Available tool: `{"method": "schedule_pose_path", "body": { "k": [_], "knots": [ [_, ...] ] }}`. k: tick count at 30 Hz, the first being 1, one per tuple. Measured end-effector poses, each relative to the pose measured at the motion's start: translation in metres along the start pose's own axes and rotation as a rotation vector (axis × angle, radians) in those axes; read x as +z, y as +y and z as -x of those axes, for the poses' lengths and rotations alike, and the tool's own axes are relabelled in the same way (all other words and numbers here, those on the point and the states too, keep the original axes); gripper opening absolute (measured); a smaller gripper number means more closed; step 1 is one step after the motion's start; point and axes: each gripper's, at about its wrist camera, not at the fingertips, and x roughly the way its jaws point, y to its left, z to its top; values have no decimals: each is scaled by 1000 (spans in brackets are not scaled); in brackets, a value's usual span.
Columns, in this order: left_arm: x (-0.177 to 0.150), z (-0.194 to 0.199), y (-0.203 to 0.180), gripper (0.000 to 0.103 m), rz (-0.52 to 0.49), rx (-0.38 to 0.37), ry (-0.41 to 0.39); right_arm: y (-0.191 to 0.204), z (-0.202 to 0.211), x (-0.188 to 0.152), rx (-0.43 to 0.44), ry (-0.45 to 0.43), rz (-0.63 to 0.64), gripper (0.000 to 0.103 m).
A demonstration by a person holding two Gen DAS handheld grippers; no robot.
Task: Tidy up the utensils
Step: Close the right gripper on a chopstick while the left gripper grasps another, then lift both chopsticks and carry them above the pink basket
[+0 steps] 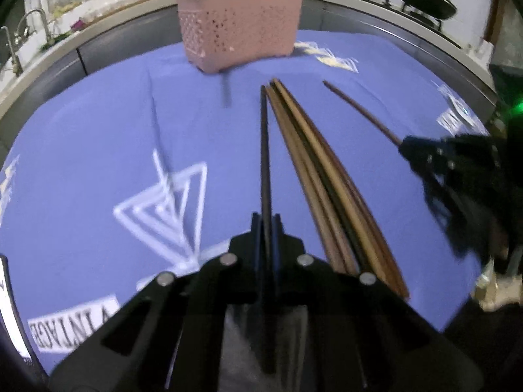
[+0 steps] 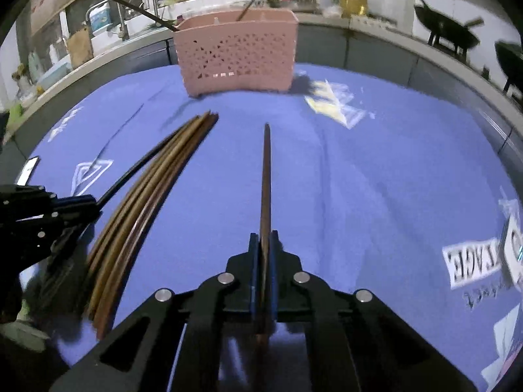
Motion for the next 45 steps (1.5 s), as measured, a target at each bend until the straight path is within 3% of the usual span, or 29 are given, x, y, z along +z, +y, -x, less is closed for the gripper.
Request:
{"method": "schedule_pose_path", "body": {
  "k": [6, 17, 18, 19, 20, 24, 29, 35, 39, 45],
  "knots": [
    [7, -3, -2, 22, -30, 16, 18, -16, 3, -1, 75, 35, -72, 8],
    [94, -60, -3, 22, -91, 43, 1, -25, -47, 76, 131, 87, -73, 8],
    [98, -63, -2, 21, -87, 35, -1, -24, -51, 82, 134, 91, -65, 8],
    [102, -66, -1, 10, -82, 21, -3, -21, -56, 89, 132, 94, -52, 8],
    [105, -67, -1, 7, -80, 6, -2, -18, -59, 93, 126, 98, -32, 5],
    [107, -60, 0, 6, -72, 11, -6, -14, -61, 101, 134, 114, -24, 5],
    [112, 10, 9, 5, -20, -55, -187, -24, 0, 102, 227, -88, -81, 5],
    [121, 90, 6, 5, -12, -72, -385, -23, 70, 112, 259, -310, -81, 5],
    [125, 120, 4, 5, -7, -77, -462, -16, 101, 115, 258, -410, -63, 5],
    [131, 126, 0, 5, -24, -52, -488, -8, 104, 127, 231, -454, -40, 5]
  ]
}}
